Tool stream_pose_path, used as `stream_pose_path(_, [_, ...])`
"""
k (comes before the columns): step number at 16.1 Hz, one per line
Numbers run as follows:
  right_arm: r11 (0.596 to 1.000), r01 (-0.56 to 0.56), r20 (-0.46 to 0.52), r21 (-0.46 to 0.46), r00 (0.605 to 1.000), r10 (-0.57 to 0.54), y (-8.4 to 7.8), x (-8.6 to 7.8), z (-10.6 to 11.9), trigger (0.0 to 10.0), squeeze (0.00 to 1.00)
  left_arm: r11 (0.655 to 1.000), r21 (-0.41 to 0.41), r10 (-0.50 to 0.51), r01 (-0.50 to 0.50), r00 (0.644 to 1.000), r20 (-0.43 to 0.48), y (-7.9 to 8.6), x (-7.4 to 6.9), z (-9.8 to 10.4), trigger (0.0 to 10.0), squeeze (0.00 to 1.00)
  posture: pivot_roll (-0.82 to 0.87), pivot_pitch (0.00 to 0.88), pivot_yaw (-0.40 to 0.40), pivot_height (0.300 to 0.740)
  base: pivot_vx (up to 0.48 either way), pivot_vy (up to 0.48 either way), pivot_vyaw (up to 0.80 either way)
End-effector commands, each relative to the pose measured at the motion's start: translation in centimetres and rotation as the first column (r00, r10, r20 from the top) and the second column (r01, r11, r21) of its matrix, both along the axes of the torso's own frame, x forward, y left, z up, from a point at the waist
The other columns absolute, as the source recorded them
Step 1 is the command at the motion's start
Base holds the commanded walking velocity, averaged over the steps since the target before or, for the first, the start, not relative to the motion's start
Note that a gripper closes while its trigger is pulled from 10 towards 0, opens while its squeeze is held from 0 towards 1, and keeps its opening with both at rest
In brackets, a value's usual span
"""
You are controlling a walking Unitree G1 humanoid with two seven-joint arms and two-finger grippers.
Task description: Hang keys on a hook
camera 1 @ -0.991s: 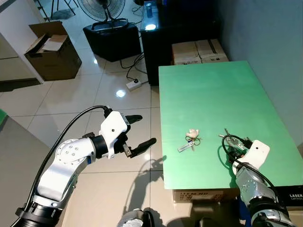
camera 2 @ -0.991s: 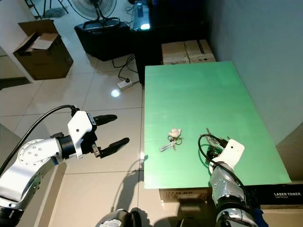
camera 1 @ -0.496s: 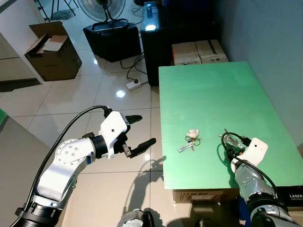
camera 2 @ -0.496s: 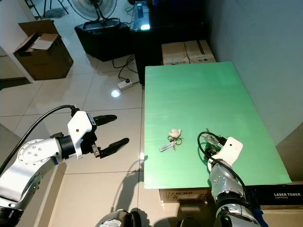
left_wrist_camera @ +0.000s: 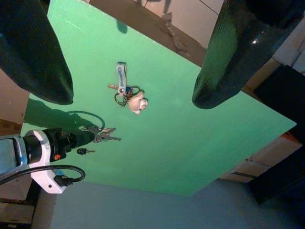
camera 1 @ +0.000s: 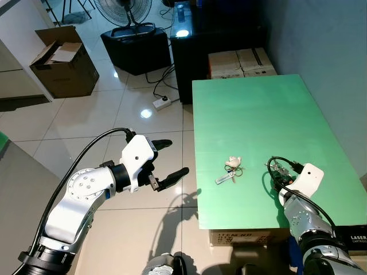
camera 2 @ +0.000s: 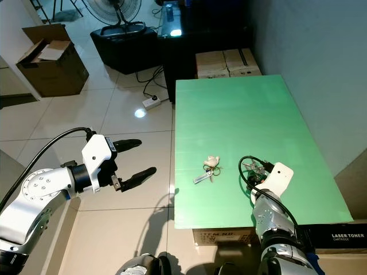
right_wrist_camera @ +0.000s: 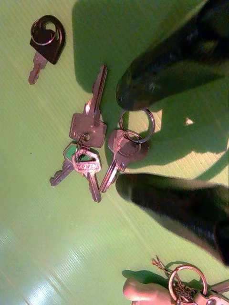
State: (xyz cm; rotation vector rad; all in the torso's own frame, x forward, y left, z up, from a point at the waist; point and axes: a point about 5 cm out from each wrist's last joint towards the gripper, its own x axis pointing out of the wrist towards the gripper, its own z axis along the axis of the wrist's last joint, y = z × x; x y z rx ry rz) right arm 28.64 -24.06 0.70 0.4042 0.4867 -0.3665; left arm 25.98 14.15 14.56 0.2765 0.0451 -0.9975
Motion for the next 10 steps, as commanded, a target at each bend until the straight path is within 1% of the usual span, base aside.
stream_pose_path(1, [1.000, -0.009, 0.008, 0.013, 1.000, 0.009, 0.22, 0.18, 0.04, 3.2, 0.00, 1.000, 0.023, 0.002, -0.002, 1.000, -0.004, 0.34, -0.08, -0.02, 10.0, 0.00, 0.06, 0.084, 0.139, 0.740, 0.000, 0.000, 0.00])
stream_pose_path(2, [1.000, -0.010, 0.007, 0.014, 1.000, 0.010, 0.23, 0.14, -0.01, 1.2, 0.00, 1.000, 0.024, 0.002, -0.002, 1.000, -0.004, 0.34, -0.08, -0.03, 10.0, 0.00, 0.06, 0.084, 0.139, 0.740, 0.000, 0.000, 0.00])
stream_pose_path(3, [1.000, -0.011, 0.006, 0.016, 1.000, 0.011, 0.23, 0.12, -0.04, 0.0, 0.00, 1.000, 0.024, 0.002, -0.002, 1.000, -0.004, 0.35, -0.08, -0.03, 10.0, 0.00, 0.06, 0.084, 0.141, 0.740, 0.000, 0.000, 0.00])
stream_pose_path(10, [1.000, -0.012, 0.008, 0.029, 1.000, 0.012, 0.39, -0.06, -0.26, 0.0, 0.00, 1.000, 0.025, 0.002, -0.001, 1.000, -0.006, 0.45, -0.11, -0.08, 10.0, 0.00, 0.06, 0.076, 0.143, 0.740, 0.000, 0.000, 0.00])
